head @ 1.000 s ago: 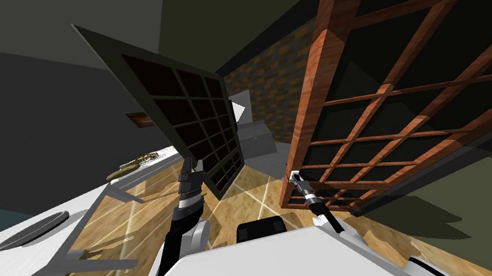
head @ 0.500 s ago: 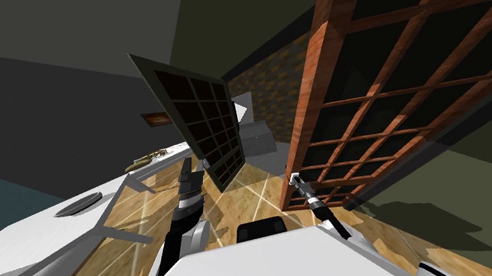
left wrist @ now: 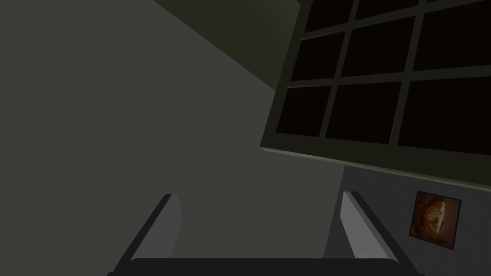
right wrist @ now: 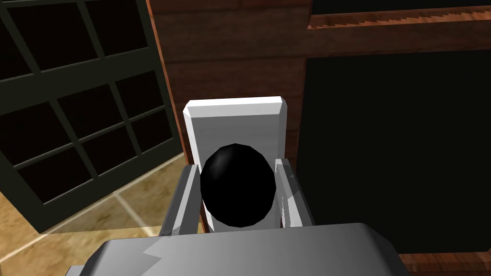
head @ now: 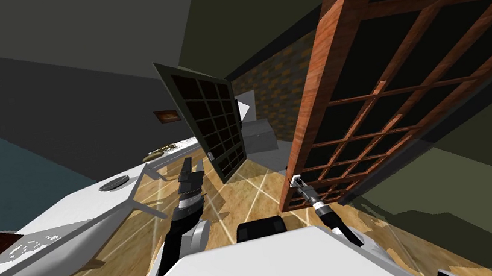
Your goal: Pull the door open
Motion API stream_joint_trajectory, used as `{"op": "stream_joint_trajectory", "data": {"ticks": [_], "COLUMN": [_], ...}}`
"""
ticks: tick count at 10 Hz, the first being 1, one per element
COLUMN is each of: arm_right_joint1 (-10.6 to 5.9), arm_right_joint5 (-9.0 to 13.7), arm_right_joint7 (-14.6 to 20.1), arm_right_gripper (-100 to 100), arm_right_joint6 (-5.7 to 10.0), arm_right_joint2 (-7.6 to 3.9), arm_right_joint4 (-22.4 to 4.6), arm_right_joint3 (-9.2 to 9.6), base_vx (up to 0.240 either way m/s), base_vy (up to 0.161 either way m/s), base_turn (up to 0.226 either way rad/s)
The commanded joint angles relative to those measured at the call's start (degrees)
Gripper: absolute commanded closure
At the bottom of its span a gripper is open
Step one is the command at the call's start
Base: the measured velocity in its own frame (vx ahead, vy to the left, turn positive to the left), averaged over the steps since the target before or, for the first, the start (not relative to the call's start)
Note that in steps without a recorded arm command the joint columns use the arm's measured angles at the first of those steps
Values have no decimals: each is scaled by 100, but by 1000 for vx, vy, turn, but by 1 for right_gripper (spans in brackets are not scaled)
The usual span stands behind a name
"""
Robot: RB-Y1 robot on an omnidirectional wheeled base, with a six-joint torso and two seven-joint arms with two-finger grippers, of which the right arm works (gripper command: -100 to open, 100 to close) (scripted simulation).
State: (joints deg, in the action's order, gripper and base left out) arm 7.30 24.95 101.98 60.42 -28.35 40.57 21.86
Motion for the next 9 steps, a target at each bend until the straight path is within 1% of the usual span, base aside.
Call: {"op": "stream_joint_trajectory", "data": {"ticks": [1,2,3,4,5,9], "arm_right_joint1": [40,72,49,83,90,124], "arm_right_joint5": [-54,-85,-73,-116,-135,-228], "arm_right_joint7": [116,171,119,191,223,382], "arm_right_gripper": [100,100,100,100,100,100], "arm_right_joint6": [158,222,156,264,317,576], "arm_right_joint2": [-63,-107,-56,-86,-105,-198], "arm_right_joint4": [-80,-81,-106,-171,-198,-330], "arm_right_joint3": [81,128,112,159,176,258], "base_vx": [-190,-146,-75,-149,-223,-206], "base_vy": [-29,-40,-17,-54,-66,-77], "base_turn": [26,35,0,136,203,148]}}
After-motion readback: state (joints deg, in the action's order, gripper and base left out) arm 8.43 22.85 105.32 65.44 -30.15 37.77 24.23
